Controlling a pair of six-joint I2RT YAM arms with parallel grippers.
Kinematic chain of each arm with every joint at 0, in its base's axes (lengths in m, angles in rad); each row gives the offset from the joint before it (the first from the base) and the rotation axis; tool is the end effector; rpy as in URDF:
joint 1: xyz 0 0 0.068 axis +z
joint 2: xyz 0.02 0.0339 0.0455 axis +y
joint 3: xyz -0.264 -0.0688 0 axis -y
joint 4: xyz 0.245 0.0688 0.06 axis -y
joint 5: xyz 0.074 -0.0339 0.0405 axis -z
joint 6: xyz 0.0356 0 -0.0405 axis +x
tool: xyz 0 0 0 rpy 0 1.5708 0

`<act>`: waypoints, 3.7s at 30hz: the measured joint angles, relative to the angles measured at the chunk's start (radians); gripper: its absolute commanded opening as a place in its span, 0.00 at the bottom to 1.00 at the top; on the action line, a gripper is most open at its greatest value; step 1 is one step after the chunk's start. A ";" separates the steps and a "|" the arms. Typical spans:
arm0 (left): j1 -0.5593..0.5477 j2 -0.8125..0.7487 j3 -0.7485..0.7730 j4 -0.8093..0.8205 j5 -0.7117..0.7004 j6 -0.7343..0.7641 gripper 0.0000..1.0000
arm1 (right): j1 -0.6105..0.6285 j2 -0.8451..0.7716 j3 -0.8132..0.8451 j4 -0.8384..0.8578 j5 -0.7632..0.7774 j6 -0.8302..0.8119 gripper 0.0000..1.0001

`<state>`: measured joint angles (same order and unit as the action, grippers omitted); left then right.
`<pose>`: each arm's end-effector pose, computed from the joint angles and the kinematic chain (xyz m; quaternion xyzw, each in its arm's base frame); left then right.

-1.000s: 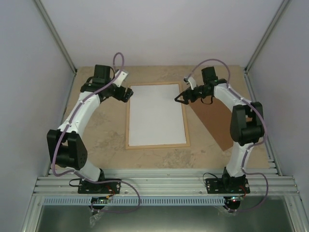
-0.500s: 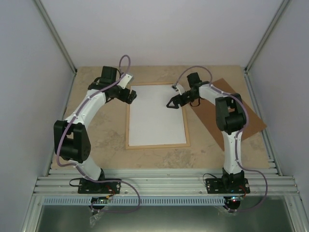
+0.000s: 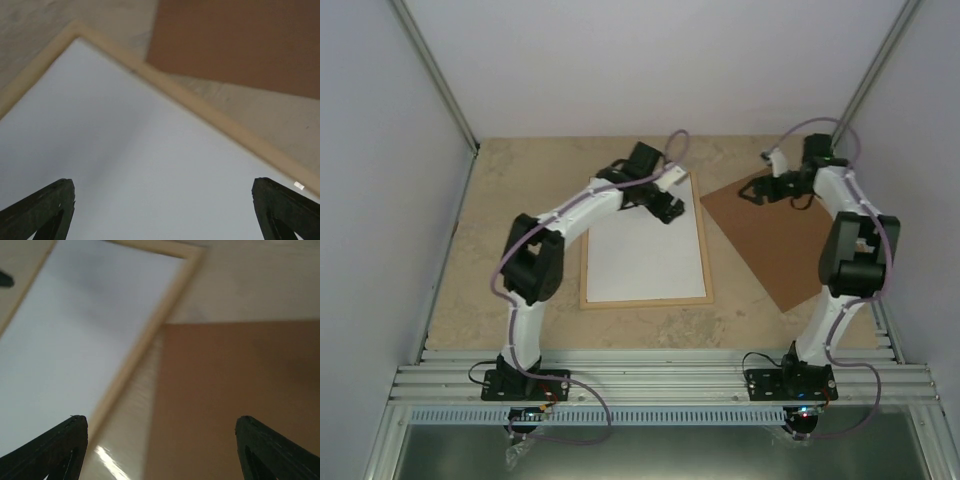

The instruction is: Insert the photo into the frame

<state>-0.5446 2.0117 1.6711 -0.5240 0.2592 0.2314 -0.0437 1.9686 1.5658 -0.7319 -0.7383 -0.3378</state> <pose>0.3836 -0.2430 0.2445 0.3934 0.8444 -0.1733 0.3198 0.4142 0.0059 0.2251 -0.2106 0.8893 0.3076 0.2649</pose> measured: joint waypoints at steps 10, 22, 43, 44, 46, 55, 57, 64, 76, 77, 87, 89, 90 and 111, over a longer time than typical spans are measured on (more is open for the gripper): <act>-0.251 0.336 0.321 -0.024 -0.090 0.068 0.97 | -0.326 0.033 0.027 -0.034 0.140 -0.043 0.81; -0.316 0.437 0.354 -0.040 -0.226 0.138 0.95 | -0.390 0.258 0.239 -0.024 0.310 -0.037 0.86; -0.139 0.250 0.045 0.020 -0.259 0.073 0.95 | -0.389 0.304 0.178 -0.013 0.260 -0.048 0.81; -0.129 0.246 0.041 0.014 -0.254 0.056 0.95 | -0.387 0.284 0.142 -0.006 0.247 -0.048 0.81; -0.114 0.243 0.039 0.000 -0.233 0.017 0.95 | -0.385 0.246 0.076 -0.001 0.220 -0.046 0.81; -0.048 0.142 0.030 -0.023 0.007 -0.253 0.99 | -0.383 0.129 -0.118 -0.001 0.127 -0.011 0.81; -0.058 0.090 0.016 -0.005 0.055 -0.320 0.99 | -0.388 0.127 -0.121 -0.010 0.114 -0.005 0.80; -0.156 0.034 0.006 0.063 0.142 -0.545 0.99 | -0.415 0.113 -0.148 -0.040 0.091 -0.018 0.80; -0.183 0.217 0.034 0.045 0.114 -0.717 0.95 | -0.473 0.042 -0.256 -0.082 0.088 -0.113 0.79; -0.186 0.229 0.040 0.042 0.106 -0.727 0.95 | -0.480 0.037 -0.262 -0.088 0.088 -0.122 0.79; -0.179 0.428 0.336 0.035 0.071 -0.758 0.92 | -0.516 0.014 -0.318 -0.093 0.065 -0.165 0.77; -0.167 0.481 0.418 0.042 0.056 -0.748 0.92 | -0.516 0.013 -0.319 -0.095 0.063 -0.174 0.77; -0.162 0.496 0.441 0.048 0.050 -0.742 0.92 | -0.516 0.013 -0.320 -0.100 0.060 -0.181 0.77; -0.149 0.301 0.124 0.060 0.149 -0.912 0.90 | -0.530 0.015 -0.304 -0.159 0.061 -0.050 0.74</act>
<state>-0.6937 2.3127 1.7950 -0.4637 0.4080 -0.6804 -0.5735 1.9839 1.2621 -0.8909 -0.6777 -0.3878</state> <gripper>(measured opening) 0.912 0.754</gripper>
